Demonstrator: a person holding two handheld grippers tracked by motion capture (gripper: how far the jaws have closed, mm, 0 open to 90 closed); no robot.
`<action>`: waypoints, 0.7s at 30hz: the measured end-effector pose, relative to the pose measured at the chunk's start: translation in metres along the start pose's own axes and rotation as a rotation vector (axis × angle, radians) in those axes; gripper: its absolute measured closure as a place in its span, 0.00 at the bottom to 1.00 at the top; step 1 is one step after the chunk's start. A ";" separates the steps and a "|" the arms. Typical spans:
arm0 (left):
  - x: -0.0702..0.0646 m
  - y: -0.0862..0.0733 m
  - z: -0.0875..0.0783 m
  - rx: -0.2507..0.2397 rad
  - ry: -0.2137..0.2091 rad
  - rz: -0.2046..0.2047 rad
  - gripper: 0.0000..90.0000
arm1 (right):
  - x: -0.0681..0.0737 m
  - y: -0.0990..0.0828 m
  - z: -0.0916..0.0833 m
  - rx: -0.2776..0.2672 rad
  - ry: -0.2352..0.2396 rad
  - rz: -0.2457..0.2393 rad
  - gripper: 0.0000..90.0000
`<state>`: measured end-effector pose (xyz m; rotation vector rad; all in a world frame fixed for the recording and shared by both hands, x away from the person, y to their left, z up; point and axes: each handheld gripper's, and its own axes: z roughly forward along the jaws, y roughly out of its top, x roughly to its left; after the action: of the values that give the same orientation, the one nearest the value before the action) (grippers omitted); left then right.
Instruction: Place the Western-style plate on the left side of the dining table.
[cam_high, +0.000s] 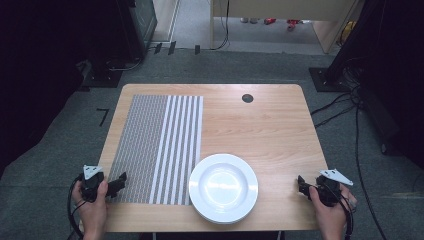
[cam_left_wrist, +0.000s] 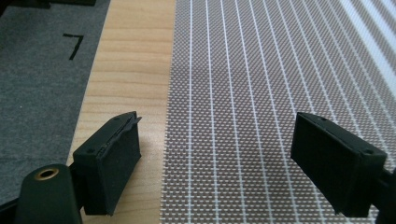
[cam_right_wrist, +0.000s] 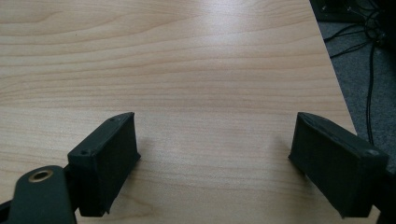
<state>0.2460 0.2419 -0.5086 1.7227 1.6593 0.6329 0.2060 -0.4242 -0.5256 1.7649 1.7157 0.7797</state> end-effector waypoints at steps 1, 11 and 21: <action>-0.002 0.001 -0.002 -0.015 0.004 0.000 0.18 | 0.000 0.000 0.000 0.000 0.000 0.000 0.16; -0.023 0.021 -0.010 -0.066 -0.064 -0.009 0.18 | 0.000 0.000 0.001 0.002 -0.003 0.004 0.15; -0.048 0.040 -0.007 -0.111 -0.099 -0.017 0.16 | -0.001 0.001 0.002 0.006 -0.004 0.003 0.13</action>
<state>0.2643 0.1962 -0.4701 1.6335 1.5399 0.6101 0.2080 -0.4255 -0.5258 1.7729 1.7150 0.7729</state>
